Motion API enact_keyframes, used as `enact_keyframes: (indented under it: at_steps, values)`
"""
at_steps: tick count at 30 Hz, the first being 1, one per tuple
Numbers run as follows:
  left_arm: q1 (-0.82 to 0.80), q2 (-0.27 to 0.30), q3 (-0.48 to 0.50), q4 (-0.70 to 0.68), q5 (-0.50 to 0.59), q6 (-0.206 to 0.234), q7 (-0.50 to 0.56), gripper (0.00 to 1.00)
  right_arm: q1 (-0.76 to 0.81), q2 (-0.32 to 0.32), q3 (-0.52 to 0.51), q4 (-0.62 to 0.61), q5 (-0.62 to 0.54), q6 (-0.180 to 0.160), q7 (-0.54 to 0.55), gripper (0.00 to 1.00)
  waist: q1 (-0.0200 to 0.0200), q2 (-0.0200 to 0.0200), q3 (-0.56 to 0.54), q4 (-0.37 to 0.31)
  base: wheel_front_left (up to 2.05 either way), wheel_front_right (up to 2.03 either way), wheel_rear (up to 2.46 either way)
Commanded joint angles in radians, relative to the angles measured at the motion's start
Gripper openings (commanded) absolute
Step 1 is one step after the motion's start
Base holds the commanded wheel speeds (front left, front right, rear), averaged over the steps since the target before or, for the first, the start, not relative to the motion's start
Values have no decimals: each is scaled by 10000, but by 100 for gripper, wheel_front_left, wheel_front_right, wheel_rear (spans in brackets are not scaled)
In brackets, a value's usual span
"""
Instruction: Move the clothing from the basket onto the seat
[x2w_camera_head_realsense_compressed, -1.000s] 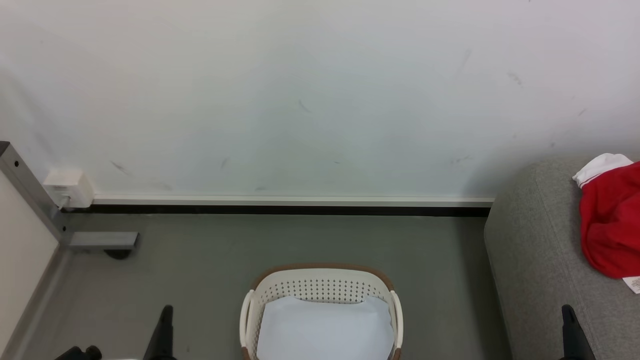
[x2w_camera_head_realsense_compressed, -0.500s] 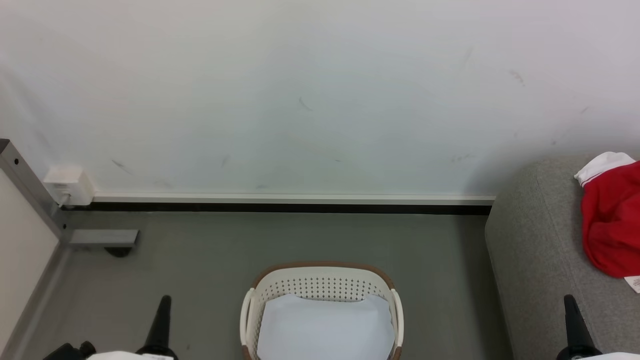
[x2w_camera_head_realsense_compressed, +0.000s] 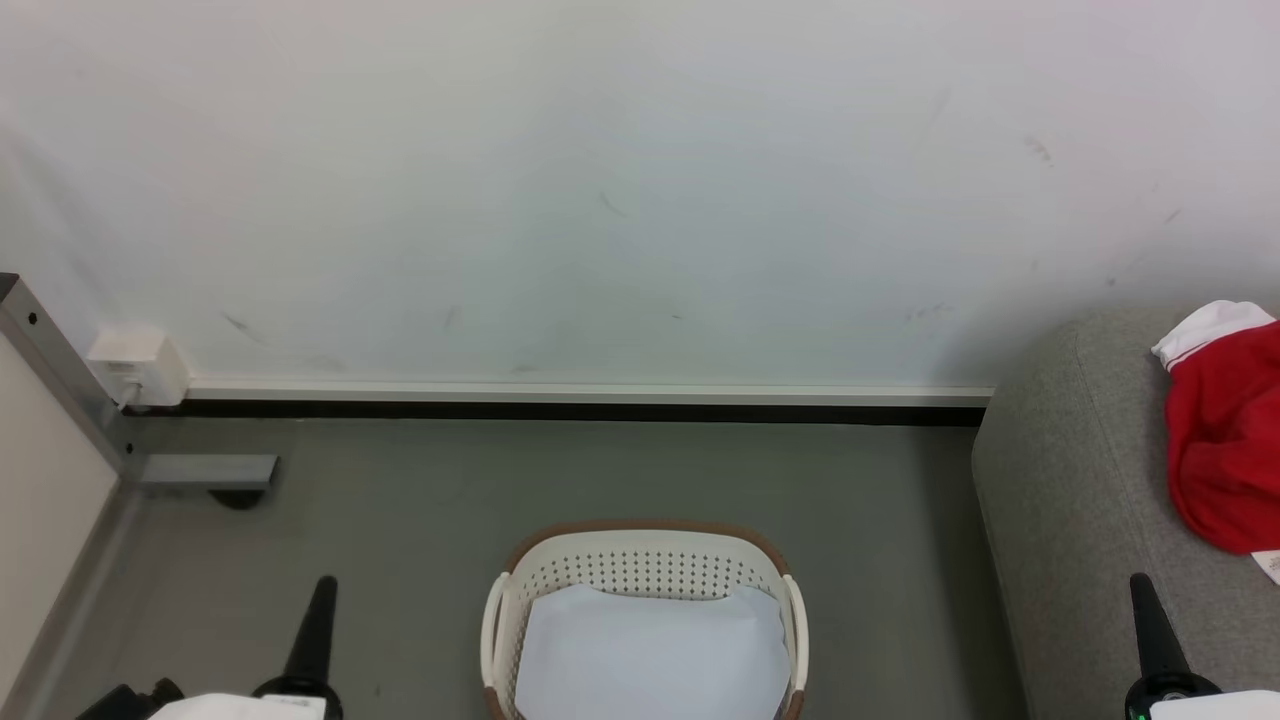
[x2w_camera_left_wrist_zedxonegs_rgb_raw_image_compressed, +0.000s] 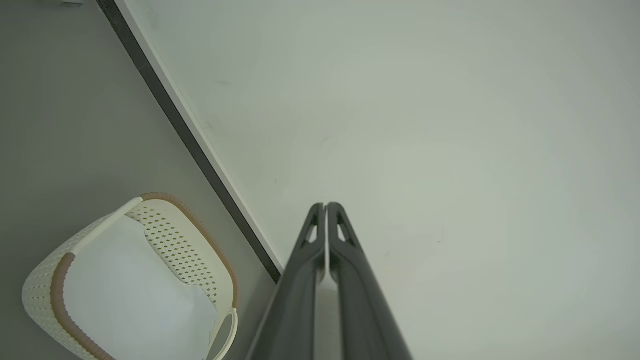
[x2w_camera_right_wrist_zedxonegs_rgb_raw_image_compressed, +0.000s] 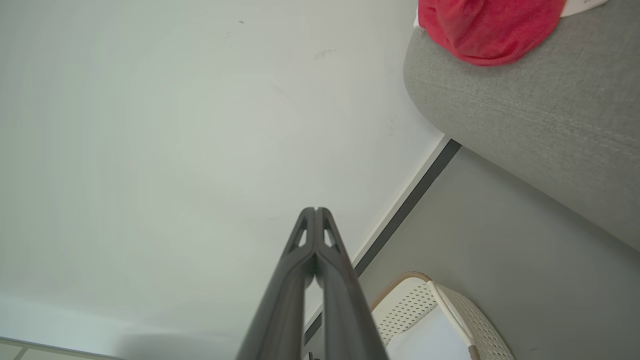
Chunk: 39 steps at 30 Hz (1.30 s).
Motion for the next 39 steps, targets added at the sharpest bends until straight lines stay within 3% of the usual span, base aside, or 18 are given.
enact_keyframes:
  at_steps: [1,39]
  values:
    - [-189,-22,87,-85,-276,-77,90,0,-170,-114,-32,-119,297,-15,77,0,0,0,8,3,0,0,0]
    - [-545,-184,548,-60,-3081,-398,870,0,-526,-124,-193,-315,3195,-22,833,0,0,0,171,52,0,0,0]
